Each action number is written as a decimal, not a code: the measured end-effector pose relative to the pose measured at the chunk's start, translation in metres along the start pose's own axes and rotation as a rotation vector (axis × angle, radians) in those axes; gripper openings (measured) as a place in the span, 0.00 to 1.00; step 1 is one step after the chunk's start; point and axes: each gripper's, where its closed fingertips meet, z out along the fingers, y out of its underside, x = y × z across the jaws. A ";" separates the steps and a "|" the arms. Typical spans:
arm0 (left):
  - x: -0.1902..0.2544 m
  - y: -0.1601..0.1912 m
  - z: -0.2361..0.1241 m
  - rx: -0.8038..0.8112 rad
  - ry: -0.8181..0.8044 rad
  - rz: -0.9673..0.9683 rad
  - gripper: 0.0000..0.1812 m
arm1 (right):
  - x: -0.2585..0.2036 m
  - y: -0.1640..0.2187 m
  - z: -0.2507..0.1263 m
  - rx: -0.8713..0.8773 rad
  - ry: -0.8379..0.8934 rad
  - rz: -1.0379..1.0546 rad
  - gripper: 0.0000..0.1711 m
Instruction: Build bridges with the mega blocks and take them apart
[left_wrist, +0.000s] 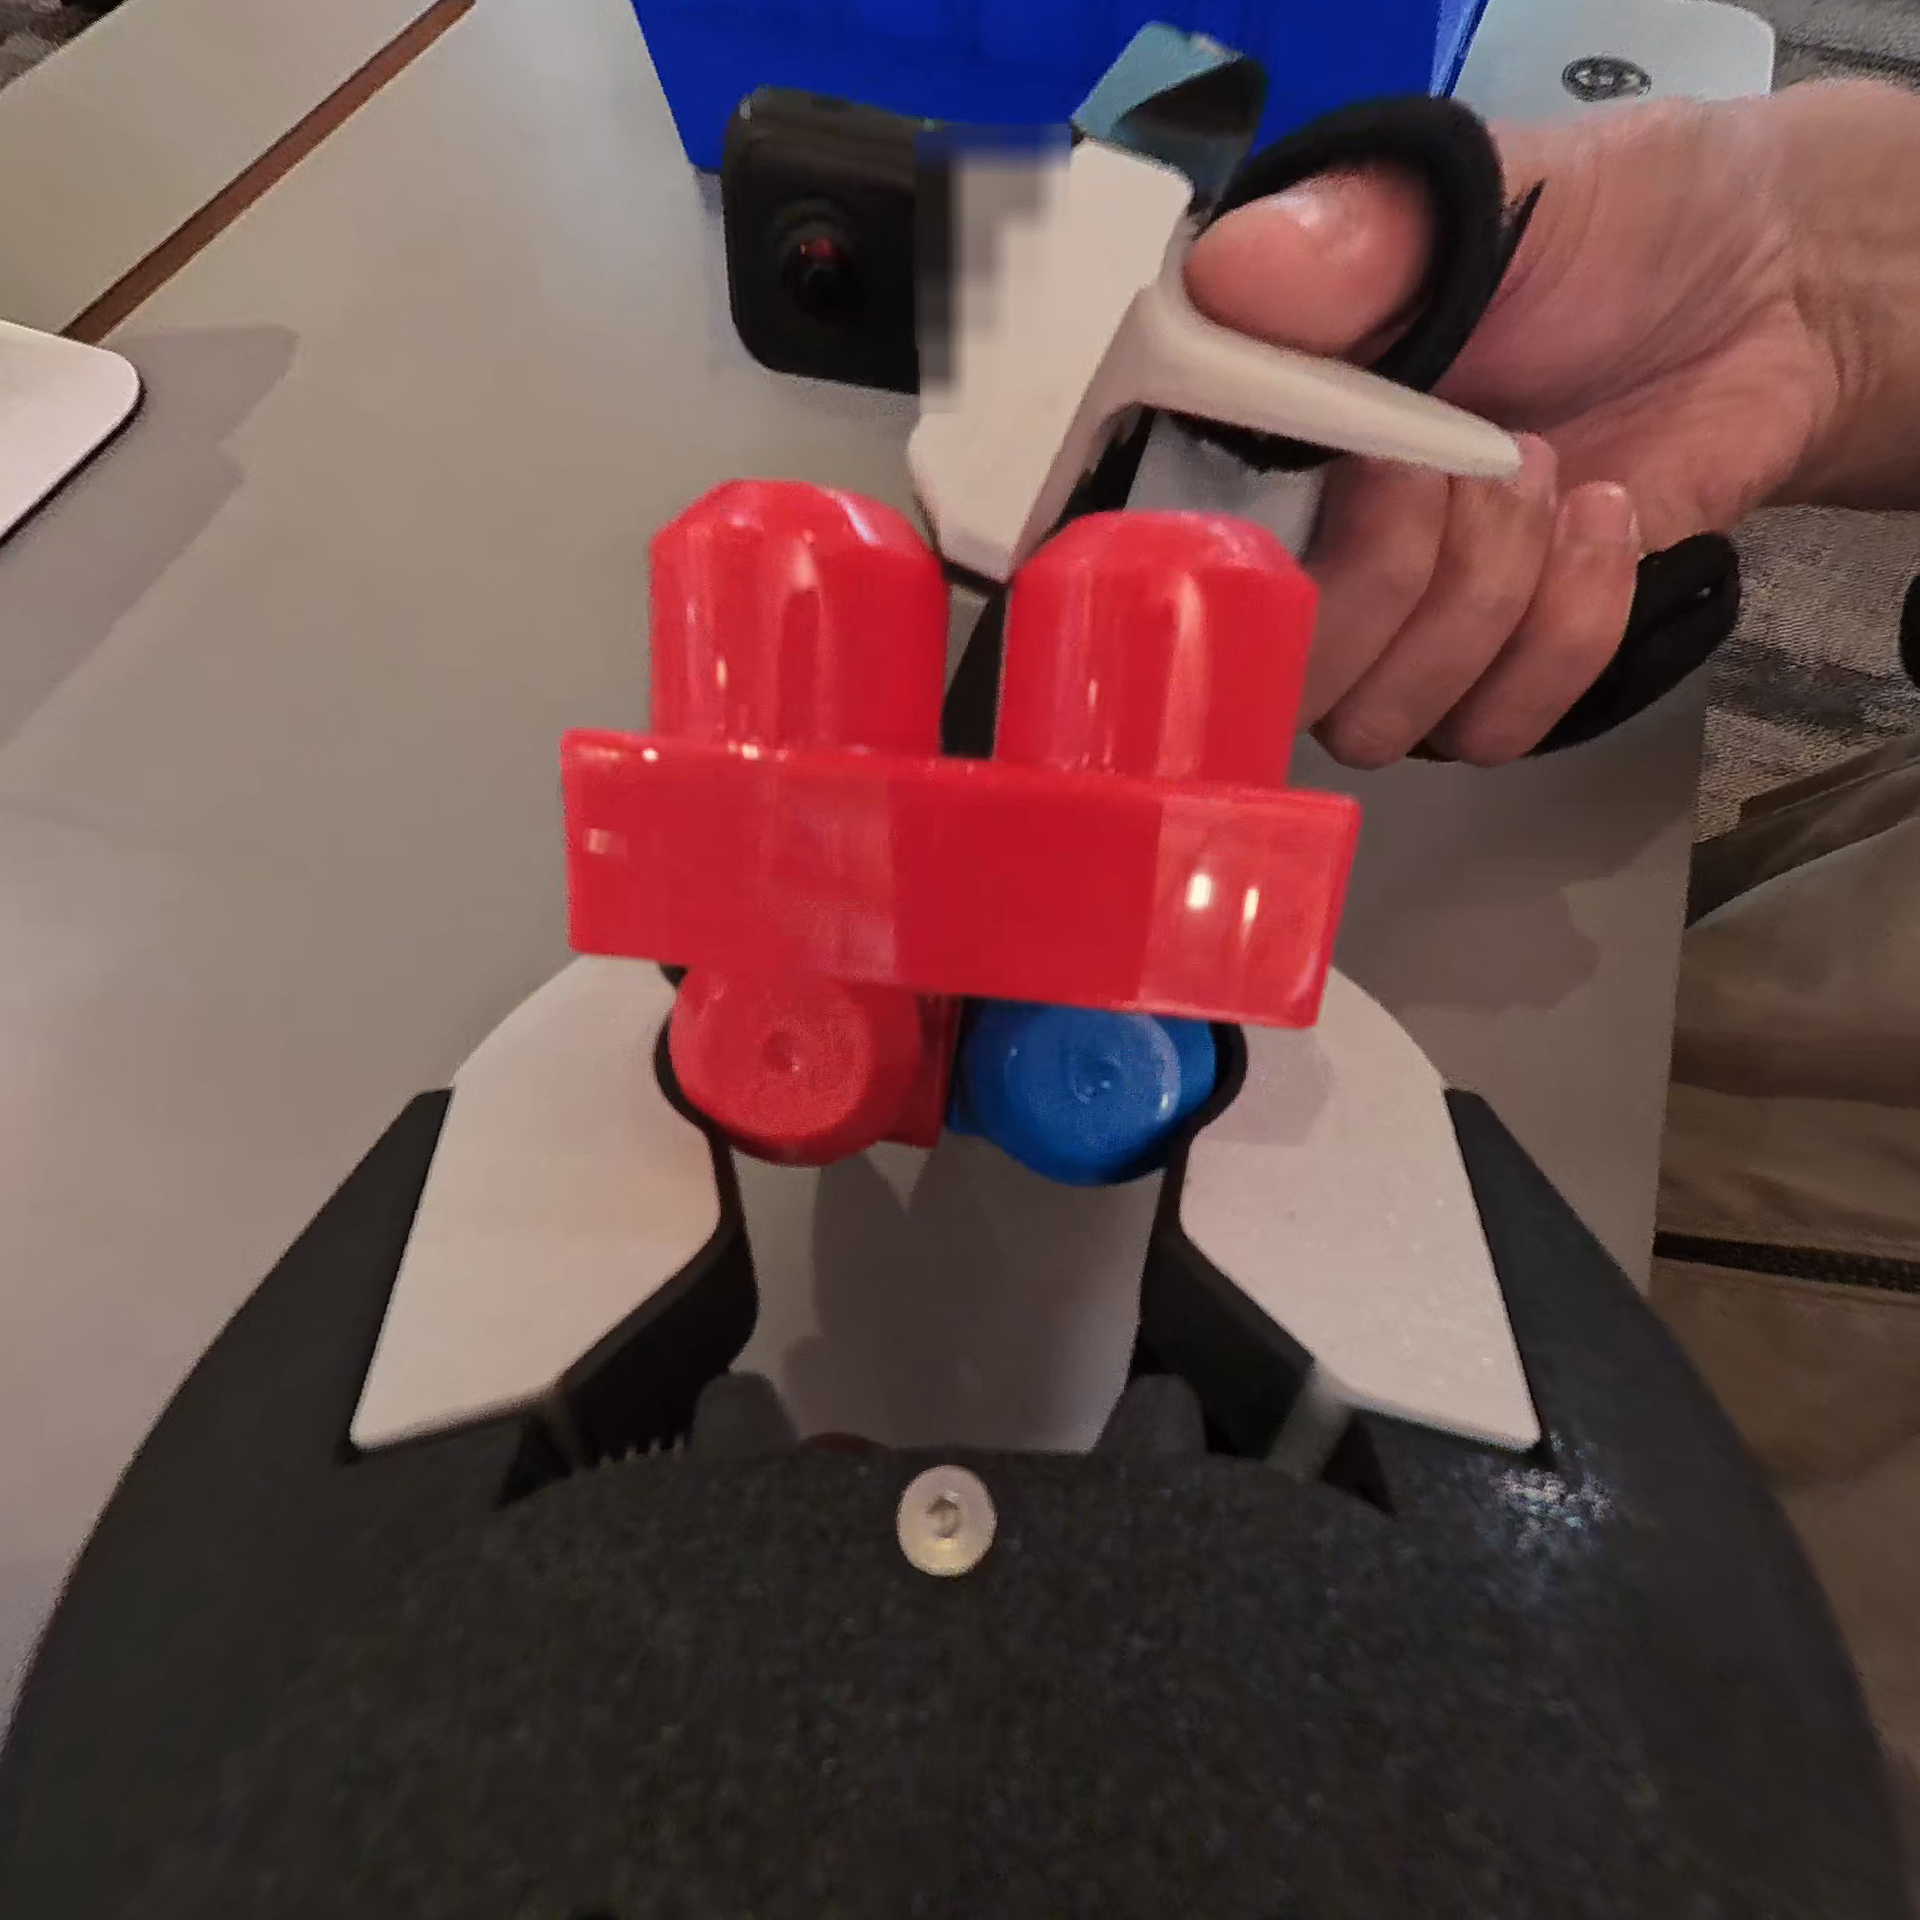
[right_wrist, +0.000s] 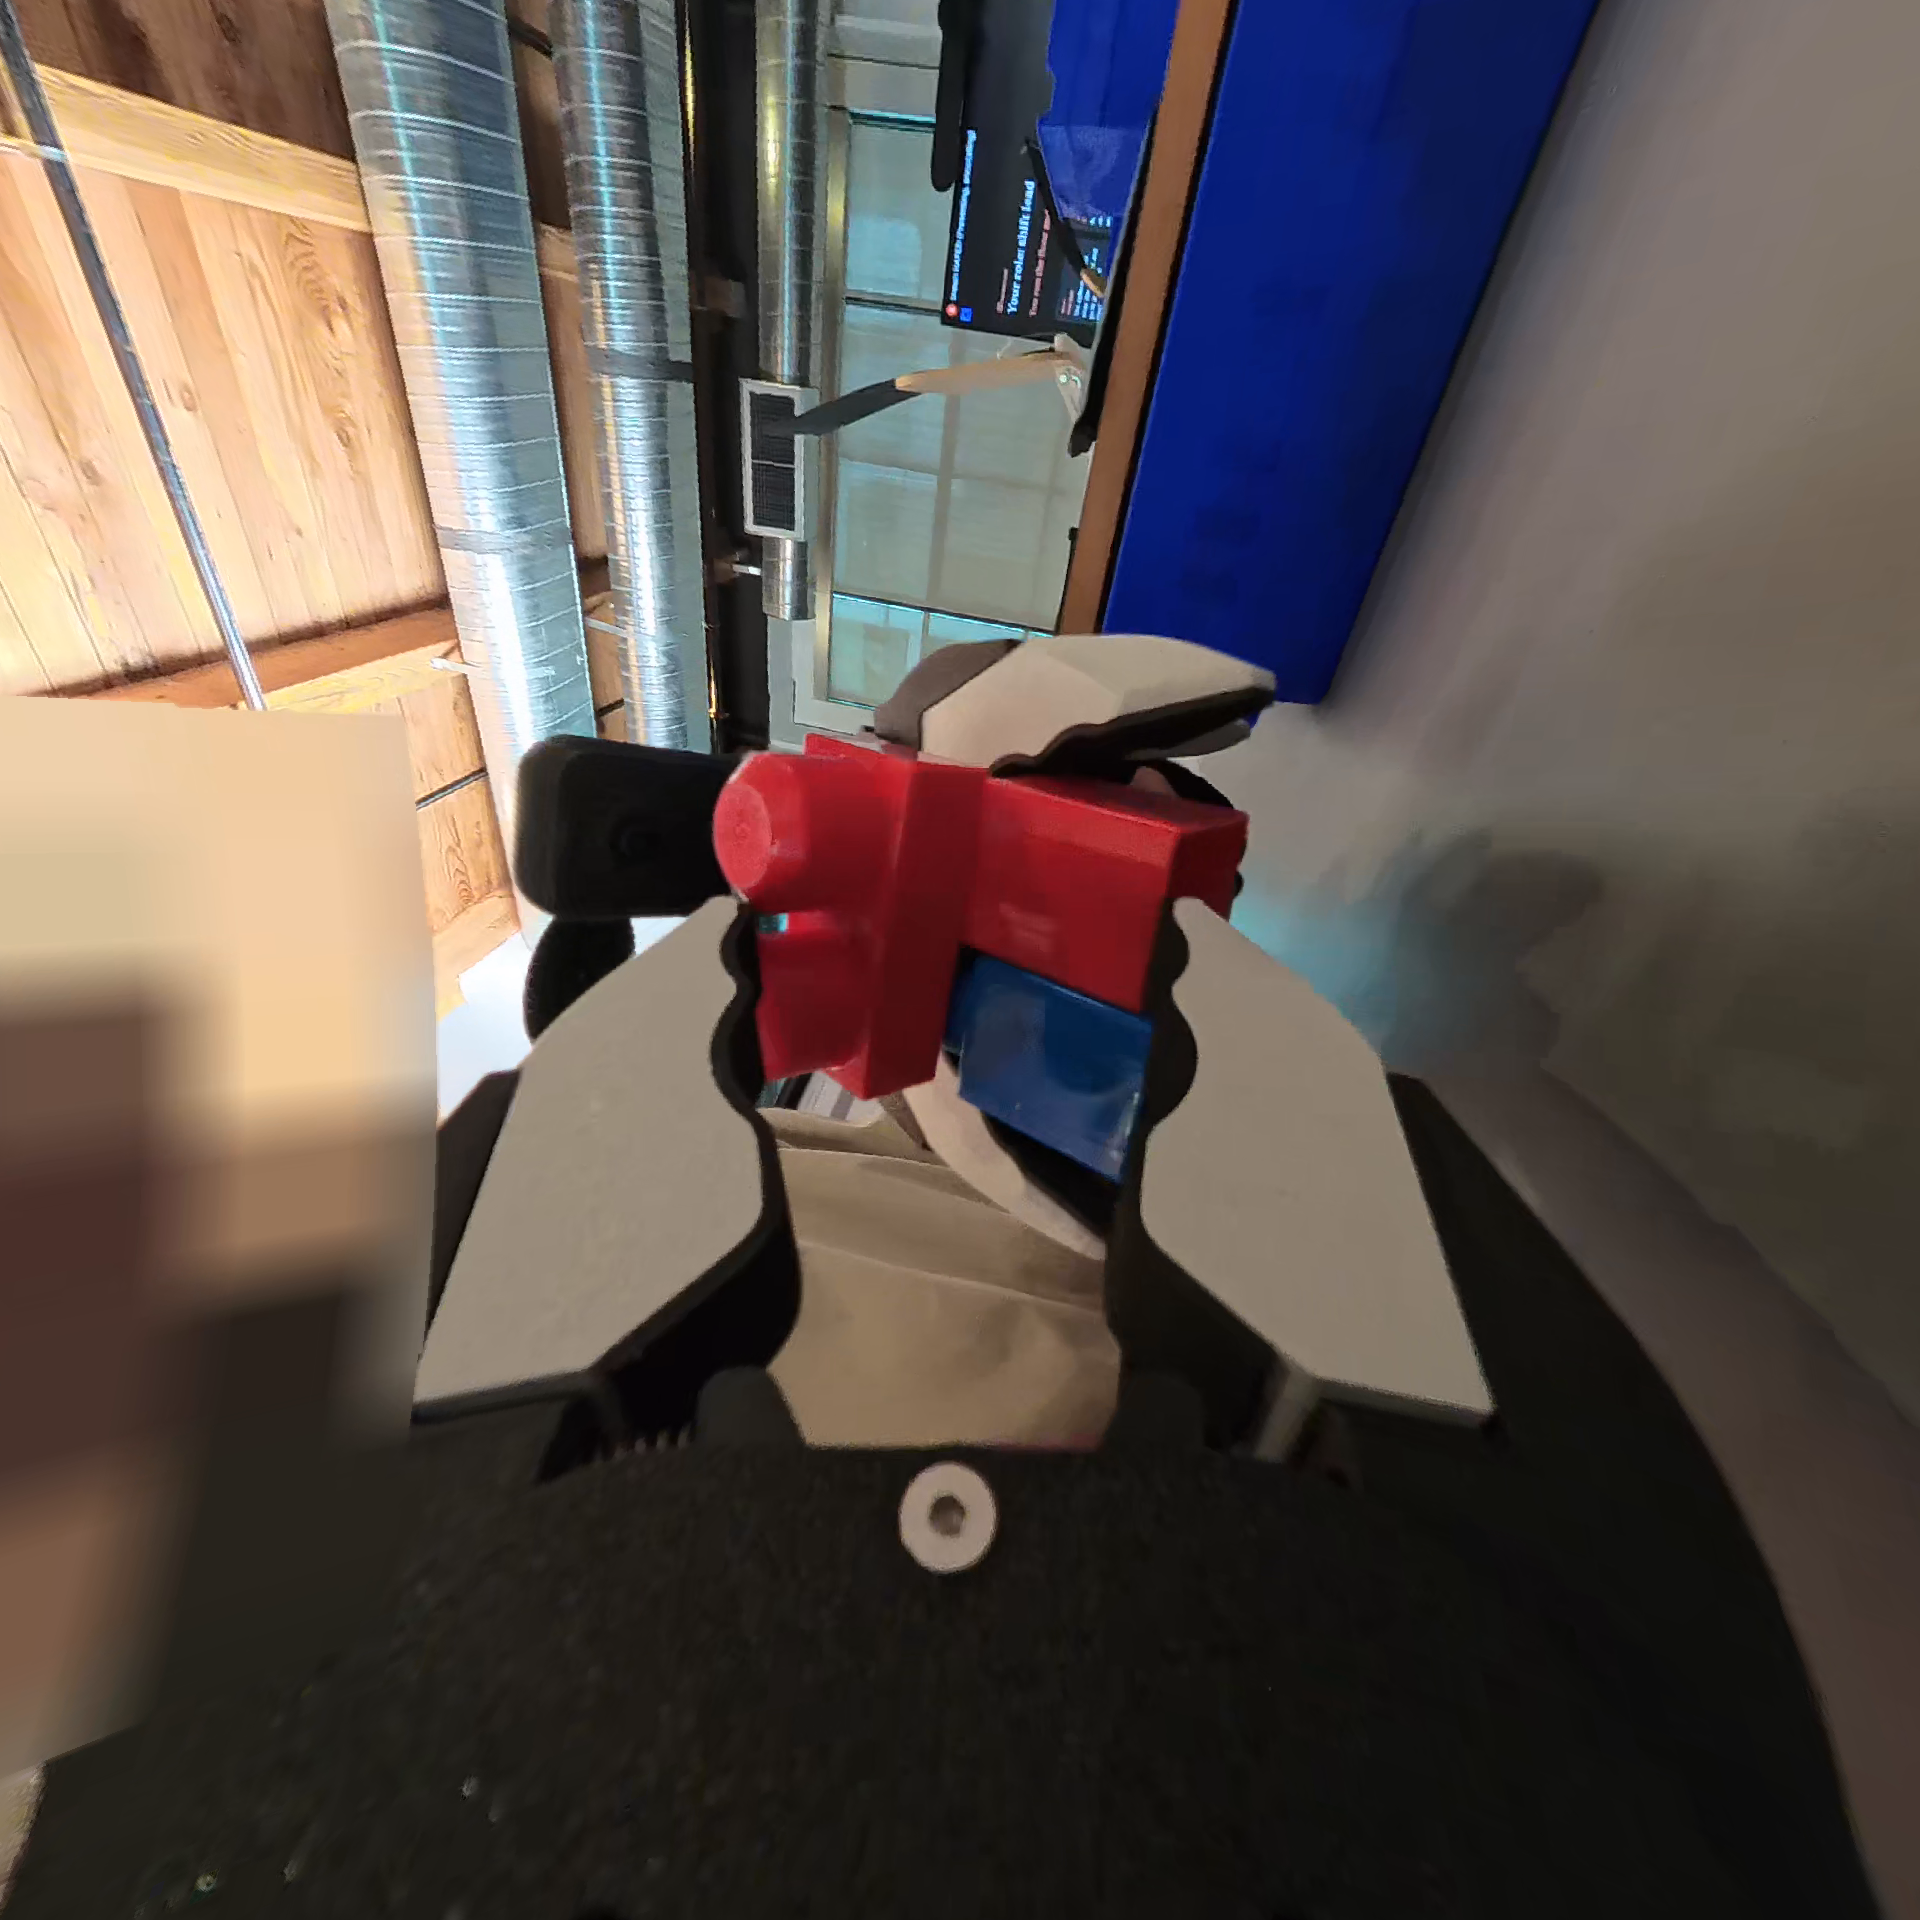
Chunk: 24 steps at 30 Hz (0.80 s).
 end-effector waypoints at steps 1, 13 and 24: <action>-0.001 0.001 0.000 0.001 -0.009 0.004 0.51 | -0.001 -0.001 -0.001 0.003 -0.005 -0.004 0.40; 0.003 0.010 0.007 -0.055 -0.034 0.094 0.49 | 0.015 0.008 0.003 -0.065 0.246 -0.187 0.48; -0.002 0.012 0.008 -0.052 -0.047 0.098 0.48 | 0.018 0.002 0.004 -0.033 0.304 -0.207 0.51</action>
